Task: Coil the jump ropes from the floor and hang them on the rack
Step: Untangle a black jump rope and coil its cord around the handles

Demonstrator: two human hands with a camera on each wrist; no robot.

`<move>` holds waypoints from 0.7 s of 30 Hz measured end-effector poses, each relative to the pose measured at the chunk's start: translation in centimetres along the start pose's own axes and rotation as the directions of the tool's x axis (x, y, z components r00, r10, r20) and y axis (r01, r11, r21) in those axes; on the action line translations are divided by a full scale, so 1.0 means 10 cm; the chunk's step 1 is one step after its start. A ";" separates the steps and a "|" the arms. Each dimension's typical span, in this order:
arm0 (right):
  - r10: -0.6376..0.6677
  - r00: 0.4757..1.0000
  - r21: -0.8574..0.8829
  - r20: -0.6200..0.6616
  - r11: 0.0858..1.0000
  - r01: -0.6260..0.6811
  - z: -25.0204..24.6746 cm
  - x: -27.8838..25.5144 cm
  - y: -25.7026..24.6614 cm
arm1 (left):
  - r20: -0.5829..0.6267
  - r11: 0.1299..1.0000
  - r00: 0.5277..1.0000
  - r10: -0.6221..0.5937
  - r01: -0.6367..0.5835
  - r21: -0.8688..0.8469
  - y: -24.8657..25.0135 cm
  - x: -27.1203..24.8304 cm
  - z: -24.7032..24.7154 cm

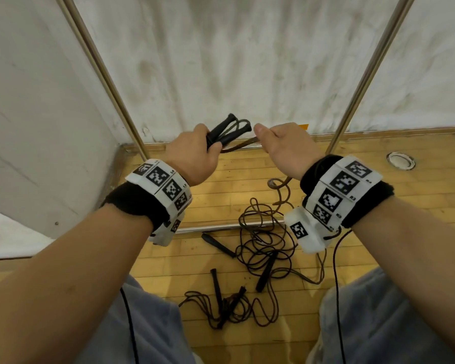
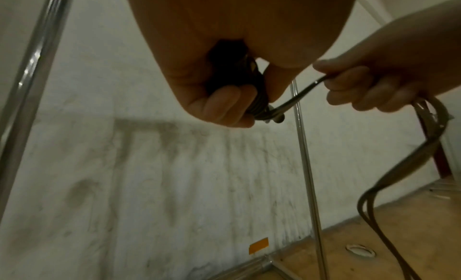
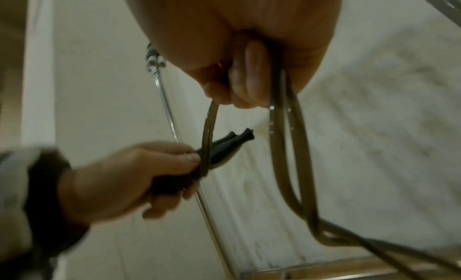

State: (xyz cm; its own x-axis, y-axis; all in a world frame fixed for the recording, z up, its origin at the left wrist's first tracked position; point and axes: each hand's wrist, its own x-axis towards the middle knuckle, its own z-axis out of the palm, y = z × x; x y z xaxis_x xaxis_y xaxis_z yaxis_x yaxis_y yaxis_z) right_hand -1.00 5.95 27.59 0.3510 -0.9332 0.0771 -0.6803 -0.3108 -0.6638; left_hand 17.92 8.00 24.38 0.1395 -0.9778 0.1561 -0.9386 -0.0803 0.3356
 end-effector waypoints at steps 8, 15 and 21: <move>-0.022 0.981 0.419 0.193 0.906 -0.063 -0.01 -0.06 -0.12 | -0.040 0.999 0.999 -0.028 0.029 0.027 0.01 -0.01 0.11; -0.017 0.987 0.204 0.161 0.979 -0.016 -0.08 -0.09 -0.04 | -0.009 0.994 0.996 -0.086 0.086 0.065 -0.09 0.04 0.09; -0.047 0.999 0.062 0.014 0.997 0.046 -0.19 0.01 0.01 | 0.036 0.995 0.999 0.017 -0.020 0.103 -0.08 -0.06 0.20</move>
State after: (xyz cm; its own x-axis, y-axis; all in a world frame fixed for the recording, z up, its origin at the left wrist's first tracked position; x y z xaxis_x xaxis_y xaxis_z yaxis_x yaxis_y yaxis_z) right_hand -2.25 5.49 28.99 0.3914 -0.9150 0.0979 -0.6219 -0.3414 -0.7047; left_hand 18.00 8.23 22.17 0.1122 -0.9854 0.1280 -0.9687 -0.0798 0.2352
